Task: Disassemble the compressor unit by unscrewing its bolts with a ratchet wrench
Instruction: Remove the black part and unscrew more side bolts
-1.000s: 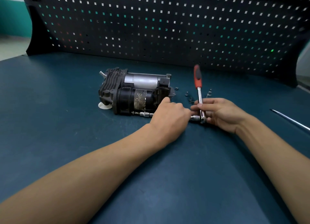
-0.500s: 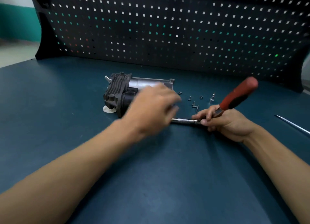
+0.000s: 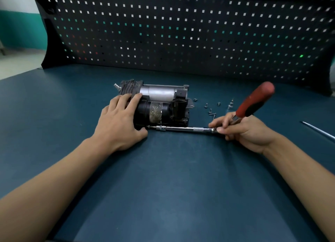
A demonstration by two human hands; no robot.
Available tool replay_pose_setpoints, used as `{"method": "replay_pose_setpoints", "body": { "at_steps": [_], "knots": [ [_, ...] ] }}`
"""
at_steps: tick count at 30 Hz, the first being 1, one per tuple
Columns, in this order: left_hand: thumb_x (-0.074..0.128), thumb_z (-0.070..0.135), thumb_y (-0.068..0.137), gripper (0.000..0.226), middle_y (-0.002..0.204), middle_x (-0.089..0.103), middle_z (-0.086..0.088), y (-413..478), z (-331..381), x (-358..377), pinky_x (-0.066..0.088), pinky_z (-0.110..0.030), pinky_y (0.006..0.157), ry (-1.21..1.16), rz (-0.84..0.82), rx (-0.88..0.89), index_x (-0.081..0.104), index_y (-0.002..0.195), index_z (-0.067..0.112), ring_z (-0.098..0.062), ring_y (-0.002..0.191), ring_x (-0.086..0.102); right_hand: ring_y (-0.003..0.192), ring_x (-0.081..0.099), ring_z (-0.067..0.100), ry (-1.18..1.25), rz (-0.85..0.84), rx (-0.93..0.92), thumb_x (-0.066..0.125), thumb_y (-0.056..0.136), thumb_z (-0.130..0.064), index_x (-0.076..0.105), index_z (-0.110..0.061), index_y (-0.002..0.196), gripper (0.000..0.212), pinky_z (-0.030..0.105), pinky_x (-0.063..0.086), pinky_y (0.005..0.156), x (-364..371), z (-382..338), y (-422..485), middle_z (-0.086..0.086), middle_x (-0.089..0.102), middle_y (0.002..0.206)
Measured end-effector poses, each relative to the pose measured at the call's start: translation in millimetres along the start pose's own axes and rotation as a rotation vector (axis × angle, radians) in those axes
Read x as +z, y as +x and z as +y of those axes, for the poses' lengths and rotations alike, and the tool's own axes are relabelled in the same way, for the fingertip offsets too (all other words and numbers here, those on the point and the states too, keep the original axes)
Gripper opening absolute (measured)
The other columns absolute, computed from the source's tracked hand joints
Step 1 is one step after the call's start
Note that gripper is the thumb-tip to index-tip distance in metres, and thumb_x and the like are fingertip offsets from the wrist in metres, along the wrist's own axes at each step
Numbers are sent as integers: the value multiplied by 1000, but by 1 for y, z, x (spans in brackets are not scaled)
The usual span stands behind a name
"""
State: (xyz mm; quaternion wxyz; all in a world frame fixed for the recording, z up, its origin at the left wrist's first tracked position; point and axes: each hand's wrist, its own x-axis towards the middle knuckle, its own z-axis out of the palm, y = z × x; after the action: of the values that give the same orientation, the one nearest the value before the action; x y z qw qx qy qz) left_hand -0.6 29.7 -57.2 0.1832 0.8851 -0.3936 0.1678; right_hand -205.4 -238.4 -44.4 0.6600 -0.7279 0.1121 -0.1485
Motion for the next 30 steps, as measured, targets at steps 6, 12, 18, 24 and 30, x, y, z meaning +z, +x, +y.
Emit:
{"method": "replay_pose_setpoints", "body": {
  "at_steps": [6, 12, 18, 24, 30],
  "knots": [
    [52, 60, 63, 99, 154, 25, -5, 0, 7, 8, 27, -50, 114, -13, 22, -59, 18, 151, 31, -30, 143, 18, 74, 66, 8, 22, 11, 12, 75, 62, -5, 62, -22, 53, 23, 17, 44, 51, 1, -1, 0, 7, 76, 94],
    [63, 56, 67, 97, 154, 24, -7, 1, 12, 15, 26, -51, 115, -29, 57, -101, 20, 150, 31, -29, 144, 16, 77, 67, 8, 26, 21, 22, 73, 64, -3, 61, -22, 53, 25, 17, 44, 51, 1, -1, 0, 7, 76, 94],
    [67, 54, 71, 94, 154, 25, -2, -1, 5, 13, 26, -52, 115, -44, 53, -90, 20, 150, 36, -25, 145, 16, 79, 69, 7, 57, 55, 32, 71, 66, -2, 62, -22, 54, 25, 16, 45, 49, 0, 0, 2, 7, 76, 93],
    [65, 63, 70, 95, 153, 26, 1, -2, 2, 10, 25, -50, 115, -63, 60, -91, 20, 151, 41, -21, 144, 19, 91, 72, 11, 77, 82, 39, 72, 65, -5, 63, -23, 56, 22, 17, 45, 48, -1, 0, 3, 6, 76, 94],
    [60, 89, 55, 117, 157, 15, -5, 1, 15, 7, 18, -54, 118, -62, -72, -125, 11, 151, 43, -27, 148, 7, 93, 73, 13, 109, 143, 40, 72, 71, -12, 68, -16, 83, 13, 17, 45, 46, 2, 0, 3, 6, 77, 93]
  ]
}}
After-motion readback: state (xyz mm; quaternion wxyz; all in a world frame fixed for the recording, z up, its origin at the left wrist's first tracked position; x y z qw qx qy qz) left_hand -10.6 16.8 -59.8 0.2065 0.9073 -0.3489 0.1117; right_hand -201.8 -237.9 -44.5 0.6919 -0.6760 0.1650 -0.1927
